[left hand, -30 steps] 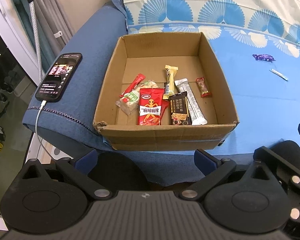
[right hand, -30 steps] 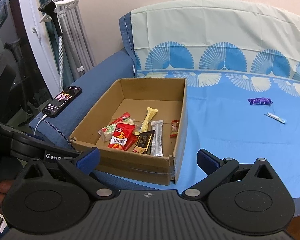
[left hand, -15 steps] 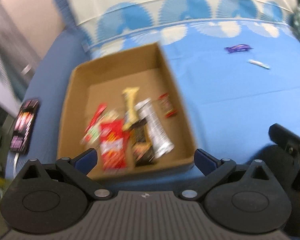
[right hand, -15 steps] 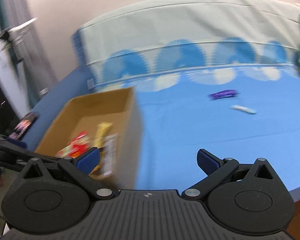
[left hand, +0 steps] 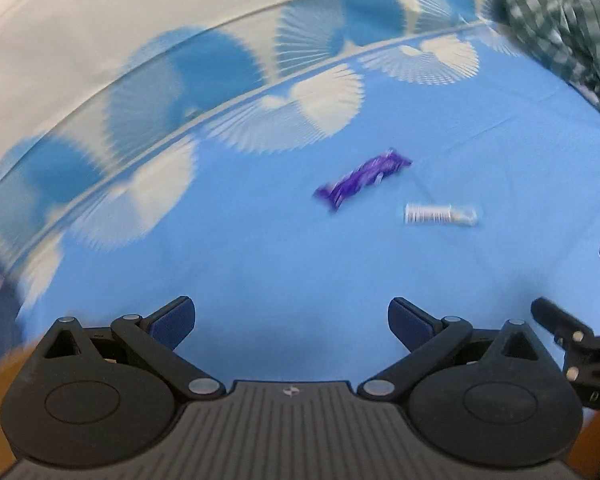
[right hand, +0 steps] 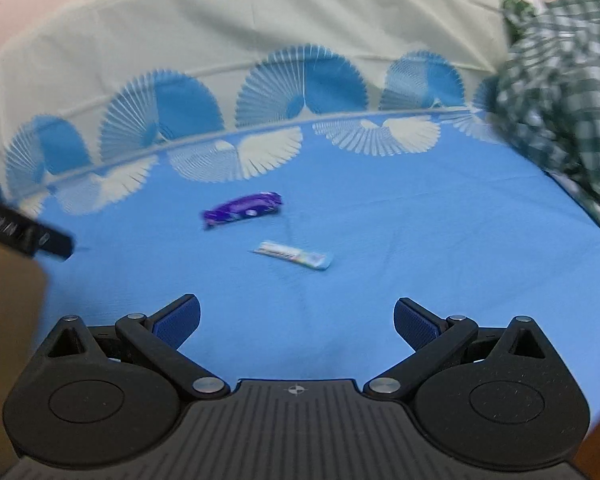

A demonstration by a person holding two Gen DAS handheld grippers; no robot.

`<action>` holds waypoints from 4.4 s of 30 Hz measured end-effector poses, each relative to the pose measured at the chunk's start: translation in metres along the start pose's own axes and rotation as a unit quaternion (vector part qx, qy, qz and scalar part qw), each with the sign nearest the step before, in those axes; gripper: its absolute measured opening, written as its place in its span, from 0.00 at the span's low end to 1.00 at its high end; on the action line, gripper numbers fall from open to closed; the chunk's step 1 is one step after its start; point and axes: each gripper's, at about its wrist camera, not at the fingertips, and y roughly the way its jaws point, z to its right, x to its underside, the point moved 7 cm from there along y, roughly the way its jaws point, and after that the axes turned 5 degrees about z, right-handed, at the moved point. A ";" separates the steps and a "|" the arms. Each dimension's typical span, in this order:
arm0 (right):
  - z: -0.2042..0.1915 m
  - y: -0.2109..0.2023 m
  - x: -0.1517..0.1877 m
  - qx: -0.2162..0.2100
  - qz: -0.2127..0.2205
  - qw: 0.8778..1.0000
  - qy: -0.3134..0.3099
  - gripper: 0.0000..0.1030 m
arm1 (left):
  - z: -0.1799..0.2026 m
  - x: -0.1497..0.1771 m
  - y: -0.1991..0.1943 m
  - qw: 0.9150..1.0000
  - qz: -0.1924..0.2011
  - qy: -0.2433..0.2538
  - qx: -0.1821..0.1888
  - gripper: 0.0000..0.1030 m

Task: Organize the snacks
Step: 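Grasp the purple bar with left tool while right tool grasps white-blue stick pack, then carry the purple bar and white-blue stick pack over the box with both tools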

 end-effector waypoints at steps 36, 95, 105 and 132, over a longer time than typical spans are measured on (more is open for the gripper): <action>-0.021 0.004 -0.002 -0.049 0.059 0.997 -0.008 0.13 | 0.002 0.016 -0.031 0.992 0.028 -0.074 0.096 0.14; -0.313 -0.349 0.080 -0.258 0.066 0.952 -0.154 0.14 | -0.138 0.354 -0.380 0.963 0.047 -0.259 -0.060 0.14; -0.320 -0.325 0.082 -0.251 0.038 0.954 -0.158 0.14 | -0.149 0.354 -0.355 0.963 0.024 -0.263 -0.057 0.14; -0.375 -0.192 0.048 -0.241 -0.032 0.958 -0.151 0.15 | -0.246 0.306 -0.251 0.955 -0.026 -0.287 -0.070 0.14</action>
